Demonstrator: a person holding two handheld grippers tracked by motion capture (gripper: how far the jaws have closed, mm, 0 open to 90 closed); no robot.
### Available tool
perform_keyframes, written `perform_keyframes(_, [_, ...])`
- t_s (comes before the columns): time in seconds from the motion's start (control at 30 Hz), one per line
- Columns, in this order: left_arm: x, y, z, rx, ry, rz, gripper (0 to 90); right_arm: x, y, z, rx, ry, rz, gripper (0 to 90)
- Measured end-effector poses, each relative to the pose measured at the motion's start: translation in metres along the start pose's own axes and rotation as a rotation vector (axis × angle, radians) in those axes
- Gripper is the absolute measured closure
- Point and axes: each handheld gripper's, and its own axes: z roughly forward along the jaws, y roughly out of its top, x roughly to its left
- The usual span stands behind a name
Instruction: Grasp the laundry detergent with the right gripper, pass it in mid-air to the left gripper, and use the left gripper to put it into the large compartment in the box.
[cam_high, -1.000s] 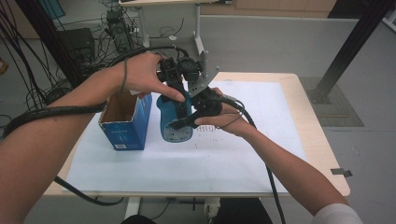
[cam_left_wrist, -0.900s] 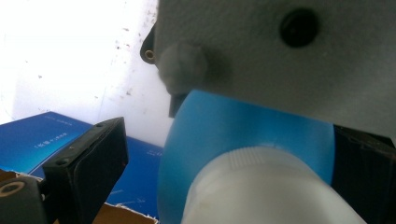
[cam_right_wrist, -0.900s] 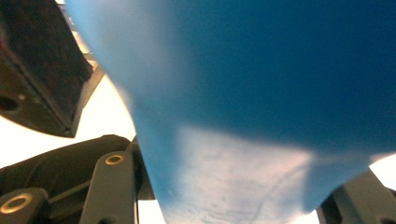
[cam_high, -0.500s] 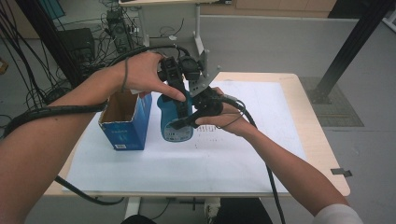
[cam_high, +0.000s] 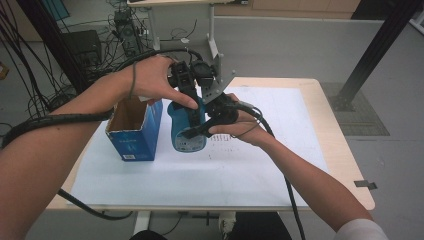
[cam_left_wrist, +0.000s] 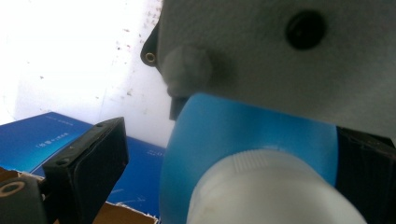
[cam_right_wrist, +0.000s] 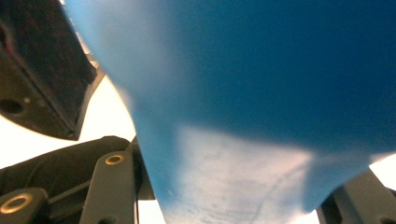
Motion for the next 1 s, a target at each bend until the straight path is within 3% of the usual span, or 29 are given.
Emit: perform_keyframes(1.0, [-0.0018,-0.0012,-0.0012,-0.010,0.009,0.004,5.0,0.0012,0.0021,0.0021,0.001,0.009,0.000,44.1])
